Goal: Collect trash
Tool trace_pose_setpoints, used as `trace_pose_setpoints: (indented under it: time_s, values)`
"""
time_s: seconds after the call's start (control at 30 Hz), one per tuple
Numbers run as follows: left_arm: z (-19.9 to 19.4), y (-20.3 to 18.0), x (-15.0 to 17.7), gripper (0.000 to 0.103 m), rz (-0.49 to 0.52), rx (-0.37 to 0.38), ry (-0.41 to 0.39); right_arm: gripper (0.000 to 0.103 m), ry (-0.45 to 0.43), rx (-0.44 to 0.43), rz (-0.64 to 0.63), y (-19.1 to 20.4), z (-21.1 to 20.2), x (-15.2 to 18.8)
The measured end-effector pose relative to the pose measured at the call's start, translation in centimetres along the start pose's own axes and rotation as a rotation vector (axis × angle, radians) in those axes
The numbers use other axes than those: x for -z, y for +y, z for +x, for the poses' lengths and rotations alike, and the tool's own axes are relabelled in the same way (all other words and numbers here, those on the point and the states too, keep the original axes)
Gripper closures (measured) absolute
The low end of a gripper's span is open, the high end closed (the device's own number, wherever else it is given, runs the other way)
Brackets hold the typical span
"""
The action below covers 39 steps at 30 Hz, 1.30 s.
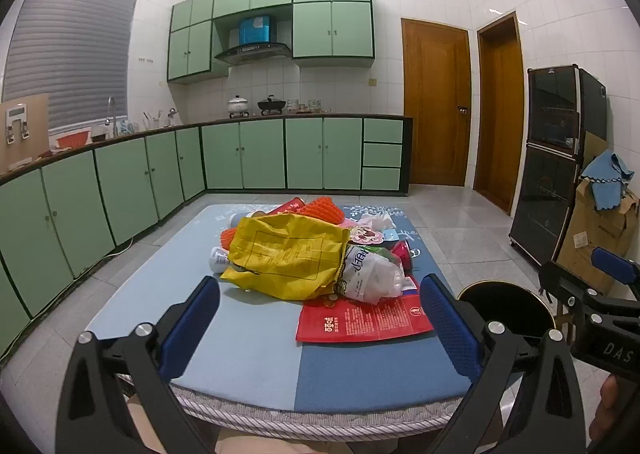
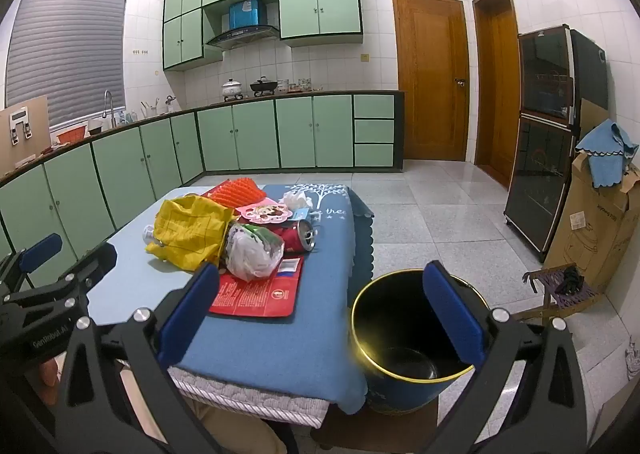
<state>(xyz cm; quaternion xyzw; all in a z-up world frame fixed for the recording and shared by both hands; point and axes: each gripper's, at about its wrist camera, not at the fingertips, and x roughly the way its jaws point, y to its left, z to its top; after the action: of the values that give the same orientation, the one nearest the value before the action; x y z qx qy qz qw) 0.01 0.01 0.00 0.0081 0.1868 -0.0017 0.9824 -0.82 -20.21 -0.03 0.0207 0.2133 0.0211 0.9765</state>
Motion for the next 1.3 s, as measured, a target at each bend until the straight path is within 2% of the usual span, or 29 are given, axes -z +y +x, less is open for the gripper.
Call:
trace_pose_setpoints:
  time_s: [1.3]
  values:
    - [0.01,0.01,-0.01,0.006,0.0,-0.001,0.0,0.005,-0.001,0.001,-0.003,0.15,0.03,-0.04]
